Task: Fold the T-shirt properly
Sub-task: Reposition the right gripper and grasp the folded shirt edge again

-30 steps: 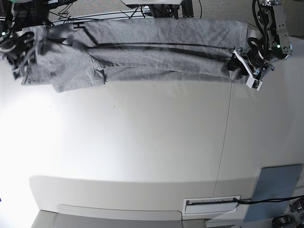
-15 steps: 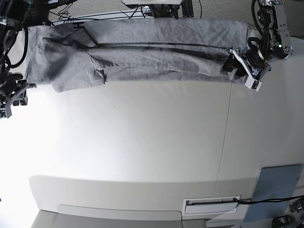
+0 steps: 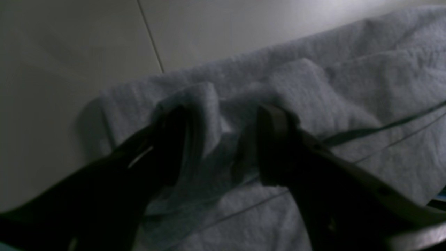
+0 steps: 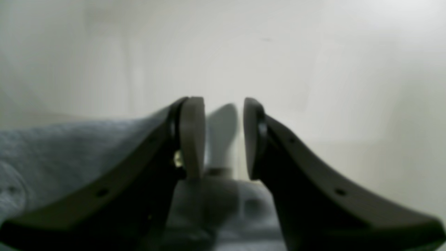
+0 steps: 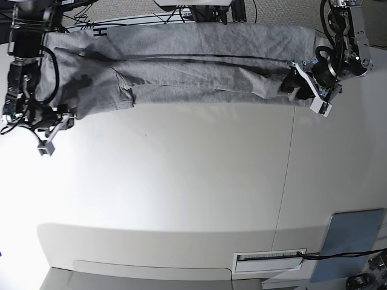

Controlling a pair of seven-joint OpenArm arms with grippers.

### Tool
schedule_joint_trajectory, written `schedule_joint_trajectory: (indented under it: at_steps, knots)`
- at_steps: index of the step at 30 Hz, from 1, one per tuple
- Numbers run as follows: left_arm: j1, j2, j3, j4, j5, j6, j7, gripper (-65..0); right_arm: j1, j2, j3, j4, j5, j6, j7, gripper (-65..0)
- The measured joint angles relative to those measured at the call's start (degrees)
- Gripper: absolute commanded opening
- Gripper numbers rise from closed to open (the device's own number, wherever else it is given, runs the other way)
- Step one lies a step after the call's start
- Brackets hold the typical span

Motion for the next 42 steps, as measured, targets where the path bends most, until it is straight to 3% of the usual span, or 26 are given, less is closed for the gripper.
schedule_joint_trajectory:
  at_steps: [5,11,25,36,42]
  knots:
    - [0.0,0.0,0.0,0.0,0.0,0.0,-0.4,-31.5,0.6,-2.4,0.0,0.2,0.3,0.0,-1.9,-48.3]
    - [0.0,0.0,0.0,0.0,0.0,0.0,-0.4,-31.5,0.9,-2.3,0.3,0.6,0.2,0.5,-3.6,-65.0]
    - [0.0,0.0,0.0,0.0,0.0,0.5,-0.4,-31.5,-1.8,-1.1,0.4,20.0,-1.7,1.9,-9.3,-65.0]
    - [0.0,0.0,0.0,0.0,0.0,0.5,-0.4,-31.5,-21.9,-0.8,0.4,42.1,-1.5,2.0,-6.7,-65.0]
    - [0.0,0.0,0.0,0.0,0.0,0.5,-0.4,-31.5,-30.1,-0.7,0.4,47.3,-0.6,3.0,-4.7,-65.0]
